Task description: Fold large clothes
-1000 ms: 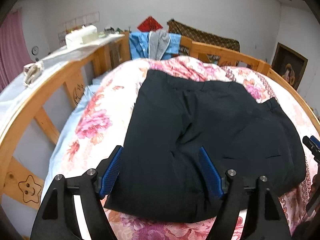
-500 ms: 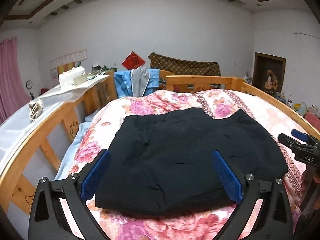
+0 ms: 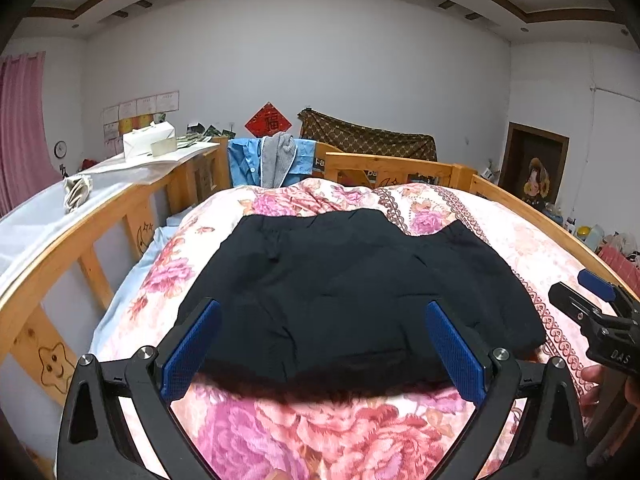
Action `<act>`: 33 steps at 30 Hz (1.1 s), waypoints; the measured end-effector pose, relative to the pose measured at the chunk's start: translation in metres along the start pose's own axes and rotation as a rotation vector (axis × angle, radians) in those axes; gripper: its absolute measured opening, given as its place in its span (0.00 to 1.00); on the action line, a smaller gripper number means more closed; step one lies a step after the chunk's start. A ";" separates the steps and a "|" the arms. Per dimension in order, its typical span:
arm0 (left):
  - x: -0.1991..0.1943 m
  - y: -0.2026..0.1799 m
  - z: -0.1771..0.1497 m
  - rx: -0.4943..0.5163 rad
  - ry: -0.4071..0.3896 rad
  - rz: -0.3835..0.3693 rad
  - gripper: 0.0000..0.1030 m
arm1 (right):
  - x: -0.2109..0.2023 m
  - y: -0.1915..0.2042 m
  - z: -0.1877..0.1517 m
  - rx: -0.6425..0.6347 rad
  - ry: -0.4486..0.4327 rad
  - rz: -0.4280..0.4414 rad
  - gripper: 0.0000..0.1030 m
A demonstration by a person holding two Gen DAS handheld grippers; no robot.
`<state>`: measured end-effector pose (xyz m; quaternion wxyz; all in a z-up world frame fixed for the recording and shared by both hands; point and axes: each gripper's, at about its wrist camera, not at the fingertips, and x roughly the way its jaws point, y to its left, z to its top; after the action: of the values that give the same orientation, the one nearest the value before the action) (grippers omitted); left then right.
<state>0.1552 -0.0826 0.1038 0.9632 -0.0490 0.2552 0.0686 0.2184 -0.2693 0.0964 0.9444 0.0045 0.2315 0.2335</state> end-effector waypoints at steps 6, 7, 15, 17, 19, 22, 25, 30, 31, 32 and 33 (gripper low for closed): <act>-0.023 -0.001 -0.025 -0.032 -0.019 -0.003 0.99 | -0.024 0.010 -0.017 0.019 -0.018 0.007 1.00; -0.026 -0.001 -0.028 -0.035 -0.019 -0.003 0.99 | -0.028 0.012 -0.021 0.022 -0.020 0.006 1.00; -0.048 -0.004 -0.062 -0.031 0.015 -0.004 0.99 | -0.048 0.029 -0.046 -0.009 0.010 -0.009 1.00; -0.052 -0.002 -0.068 -0.042 0.023 -0.008 0.99 | -0.052 0.034 -0.051 -0.019 0.013 -0.016 1.00; -0.056 -0.002 -0.074 -0.047 0.022 -0.003 0.99 | -0.056 0.038 -0.056 -0.026 0.022 -0.029 1.00; -0.061 0.000 -0.080 -0.041 0.023 0.009 0.99 | -0.060 0.043 -0.063 -0.024 0.042 -0.029 1.00; -0.066 0.002 -0.082 -0.033 0.019 0.014 0.99 | -0.064 0.047 -0.070 -0.024 0.058 -0.020 1.00; -0.073 0.002 -0.091 -0.008 0.016 0.030 0.99 | -0.069 0.048 -0.079 -0.020 0.067 -0.015 1.00; -0.073 0.001 -0.092 -0.003 0.016 0.033 0.99 | -0.070 0.048 -0.081 -0.016 0.072 -0.014 1.00; -0.074 0.001 -0.094 0.001 0.017 0.036 0.99 | -0.070 0.048 -0.082 -0.010 0.075 -0.013 1.00; -0.075 0.002 -0.097 0.004 0.019 0.037 0.99 | -0.071 0.047 -0.084 -0.005 0.077 -0.012 1.00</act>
<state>0.0435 -0.1015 0.0568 0.9594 -0.0431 0.2653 0.0856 0.1051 -0.2672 0.0576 0.9362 -0.0081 0.2672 0.2282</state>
